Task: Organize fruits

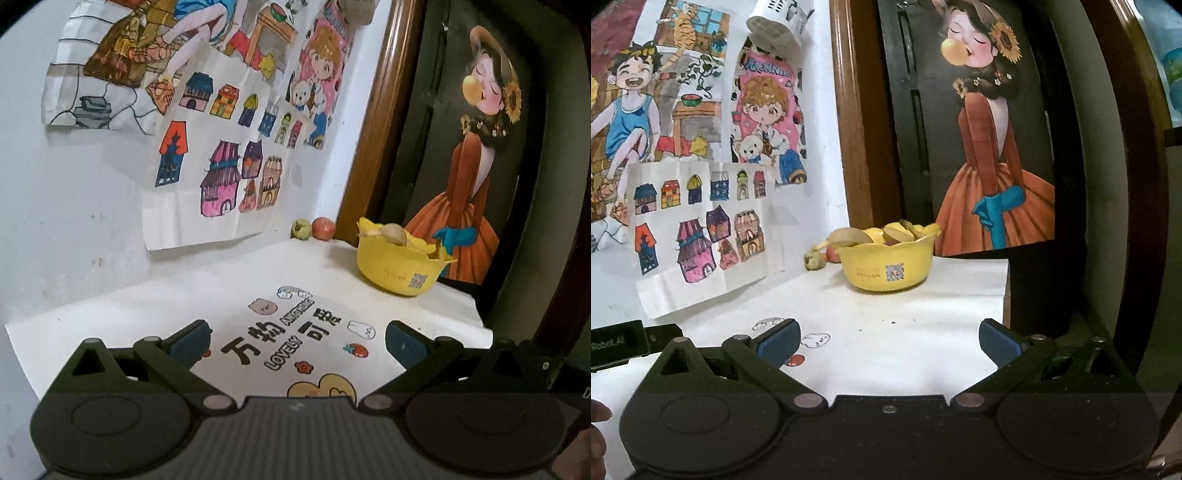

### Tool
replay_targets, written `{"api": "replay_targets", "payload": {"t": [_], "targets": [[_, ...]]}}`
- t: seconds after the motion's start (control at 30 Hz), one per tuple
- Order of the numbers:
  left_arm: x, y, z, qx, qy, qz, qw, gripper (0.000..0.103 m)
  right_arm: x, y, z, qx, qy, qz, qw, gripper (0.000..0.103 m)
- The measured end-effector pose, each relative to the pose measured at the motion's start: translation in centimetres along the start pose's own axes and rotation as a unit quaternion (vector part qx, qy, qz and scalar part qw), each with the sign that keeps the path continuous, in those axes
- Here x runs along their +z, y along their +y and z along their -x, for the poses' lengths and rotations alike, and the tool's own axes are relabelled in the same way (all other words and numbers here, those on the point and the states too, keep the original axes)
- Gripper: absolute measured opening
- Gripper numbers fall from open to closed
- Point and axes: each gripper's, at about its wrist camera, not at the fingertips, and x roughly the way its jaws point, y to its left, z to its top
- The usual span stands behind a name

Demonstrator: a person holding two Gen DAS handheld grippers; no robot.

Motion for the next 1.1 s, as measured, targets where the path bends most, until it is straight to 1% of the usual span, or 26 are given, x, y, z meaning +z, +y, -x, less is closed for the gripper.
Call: {"api": "replay_targets", "payload": {"t": [0.37, 0.57, 1.1], "targets": [[-0.3, -0.22, -0.19, 0.005, 0.008, -0.013, 0.9999, 0.103, -0.37, 0.37, -0.57, 0.003, 0.01, 0.006, 1.0, 0.102], [-0.28, -0.18, -0.41, 0.011, 0.011, -0.014, 0.9998, 0.103, -0.31, 0.25, -0.69, 0.003, 0.013, 0.005, 1.0, 0.102], [-0.27, -0.31, -0.41, 0.012, 0.013, -0.016, 0.9997, 0.103, -0.48, 0.12, -0.87, 0.005, 0.015, 0.004, 1.0, 0.102]]}}
